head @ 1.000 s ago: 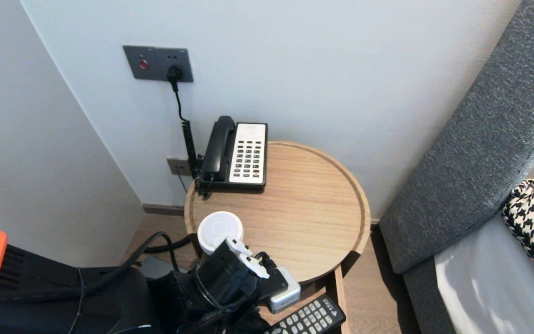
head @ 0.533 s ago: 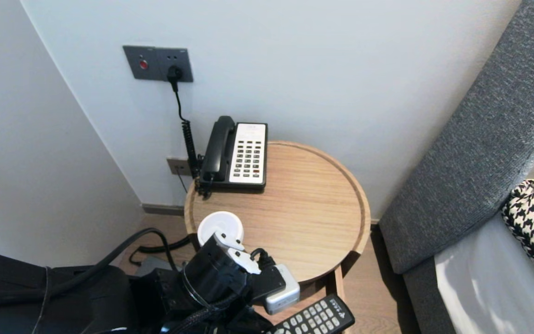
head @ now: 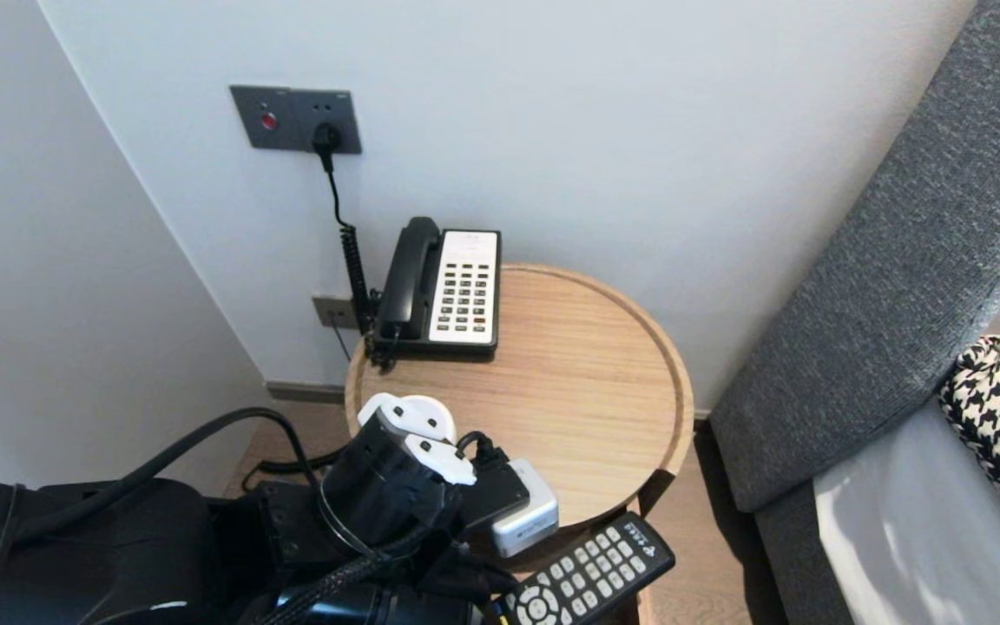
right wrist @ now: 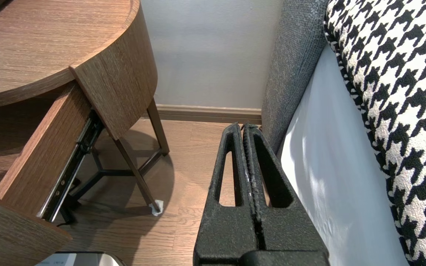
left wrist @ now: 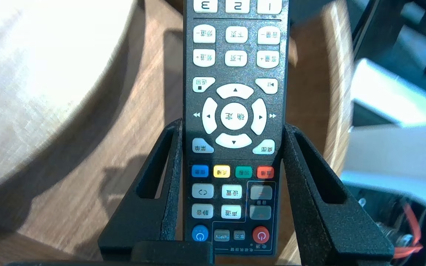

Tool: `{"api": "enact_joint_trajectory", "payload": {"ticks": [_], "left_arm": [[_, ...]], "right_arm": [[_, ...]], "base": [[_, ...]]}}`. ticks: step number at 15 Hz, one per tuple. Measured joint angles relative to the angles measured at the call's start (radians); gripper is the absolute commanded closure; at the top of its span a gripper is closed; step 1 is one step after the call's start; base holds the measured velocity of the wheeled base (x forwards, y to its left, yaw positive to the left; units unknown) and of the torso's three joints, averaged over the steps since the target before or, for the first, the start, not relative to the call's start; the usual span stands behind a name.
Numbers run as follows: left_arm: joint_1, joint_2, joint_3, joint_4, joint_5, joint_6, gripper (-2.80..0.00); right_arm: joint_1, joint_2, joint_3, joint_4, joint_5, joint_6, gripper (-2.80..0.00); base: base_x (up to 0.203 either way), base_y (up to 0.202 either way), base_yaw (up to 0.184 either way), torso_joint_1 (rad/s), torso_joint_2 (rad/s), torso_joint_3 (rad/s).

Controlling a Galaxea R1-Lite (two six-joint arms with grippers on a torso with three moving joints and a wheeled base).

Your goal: Take the remote control out of the drawer one by one and place them on the table

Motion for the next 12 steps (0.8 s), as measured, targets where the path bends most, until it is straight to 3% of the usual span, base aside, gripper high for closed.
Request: {"api": "enact_joint_trajectory", "payload": {"ticks": [3, 9, 12], "left_arm": [[0.000, -0.002, -0.040, -0.001, 0.017, -0.061, 0.00], [0.016, 0.049, -0.189, 0.009, 0.186, -0.235, 0.00], [0.025, 0.083, -0.291, 0.115, 0.253, -0.282, 0.00]], "right_arm": [[0.000, 0.000, 0.000, 0.000, 0.000, 0.000, 0.00], [0.000, 0.000, 0.000, 0.000, 0.000, 0.000, 0.00], [0.000, 0.000, 0.000, 0.000, 0.000, 0.000, 0.00]], "base": [[0.000, 0.000, 0.000, 0.000, 0.00, 0.000], [0.000, 0.000, 0.000, 0.000, 0.00, 0.000], [0.000, 0.000, 0.000, 0.000, 0.00, 0.000]]}}
